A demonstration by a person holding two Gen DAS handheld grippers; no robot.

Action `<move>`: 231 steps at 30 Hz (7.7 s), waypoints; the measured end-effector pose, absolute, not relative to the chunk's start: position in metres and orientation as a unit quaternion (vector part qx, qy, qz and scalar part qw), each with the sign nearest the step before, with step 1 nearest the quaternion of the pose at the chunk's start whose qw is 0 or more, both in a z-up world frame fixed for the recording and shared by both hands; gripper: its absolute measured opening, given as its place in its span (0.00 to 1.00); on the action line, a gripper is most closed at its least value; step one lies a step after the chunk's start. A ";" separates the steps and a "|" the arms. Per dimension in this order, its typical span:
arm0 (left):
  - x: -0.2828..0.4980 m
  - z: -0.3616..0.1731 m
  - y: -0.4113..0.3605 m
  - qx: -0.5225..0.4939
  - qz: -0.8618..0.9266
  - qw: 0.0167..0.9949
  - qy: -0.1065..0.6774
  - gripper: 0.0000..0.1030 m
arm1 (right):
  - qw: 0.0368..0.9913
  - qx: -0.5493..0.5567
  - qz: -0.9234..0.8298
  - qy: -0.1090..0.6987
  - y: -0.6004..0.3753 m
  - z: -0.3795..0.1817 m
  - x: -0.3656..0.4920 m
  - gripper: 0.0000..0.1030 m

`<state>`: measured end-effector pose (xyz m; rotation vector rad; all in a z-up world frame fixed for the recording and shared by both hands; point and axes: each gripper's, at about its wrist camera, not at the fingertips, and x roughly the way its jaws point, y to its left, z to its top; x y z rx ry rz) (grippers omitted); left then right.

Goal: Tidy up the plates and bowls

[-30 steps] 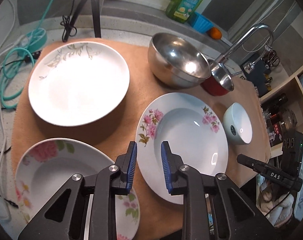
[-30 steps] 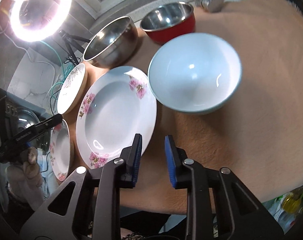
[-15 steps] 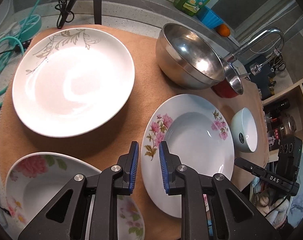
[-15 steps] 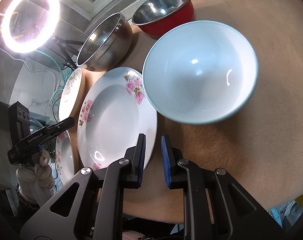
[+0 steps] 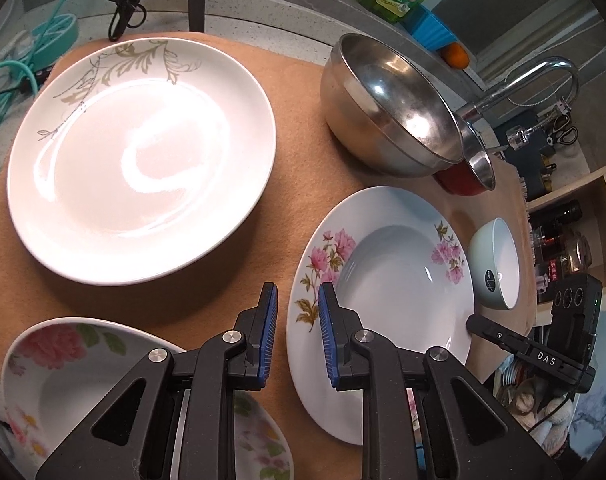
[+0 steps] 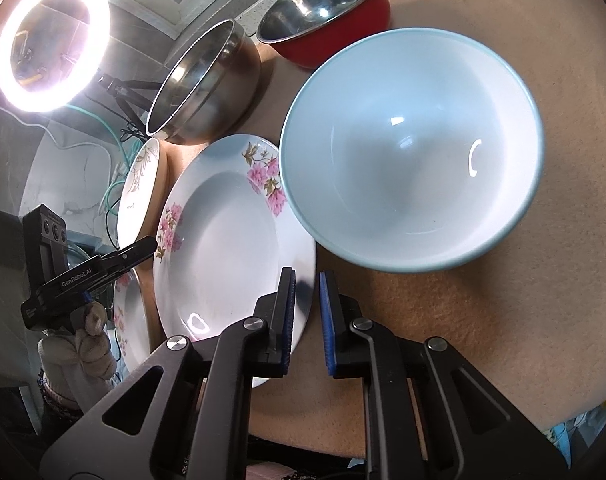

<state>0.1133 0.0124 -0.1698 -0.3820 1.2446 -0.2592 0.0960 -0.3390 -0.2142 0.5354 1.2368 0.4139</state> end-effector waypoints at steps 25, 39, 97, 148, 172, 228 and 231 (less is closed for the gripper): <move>0.121 -0.176 0.013 -0.183 -0.142 0.774 0.589 0.15 | 0.754 0.249 0.200 0.575 -0.339 -0.217 0.099 0.12; 0.115 -0.175 0.005 -0.168 -0.143 0.774 0.593 0.15 | 0.752 0.243 0.200 0.580 -0.336 -0.215 0.099 0.12; 0.065 -0.166 -0.008 -0.165 -0.130 0.788 0.579 0.16 | 0.757 0.212 0.196 0.587 -0.321 -0.215 0.085 0.14; -0.056 -0.148 0.136 -0.276 0.082 0.823 0.490 0.43 | 0.770 -0.014 0.400 0.496 -0.100 -0.145 0.091 0.75; -0.058 -0.175 0.147 -0.321 0.069 0.799 0.503 0.24 | 0.735 -0.033 0.397 0.549 -0.064 -0.183 0.116 0.28; -0.036 -0.135 0.112 -0.288 0.025 0.826 0.483 0.20 | 0.744 0.052 0.365 0.558 -0.130 -0.165 0.107 0.10; -0.032 -0.133 0.102 -0.282 0.014 0.828 0.485 0.20 | 0.748 0.059 0.357 0.556 -0.144 -0.163 0.107 0.10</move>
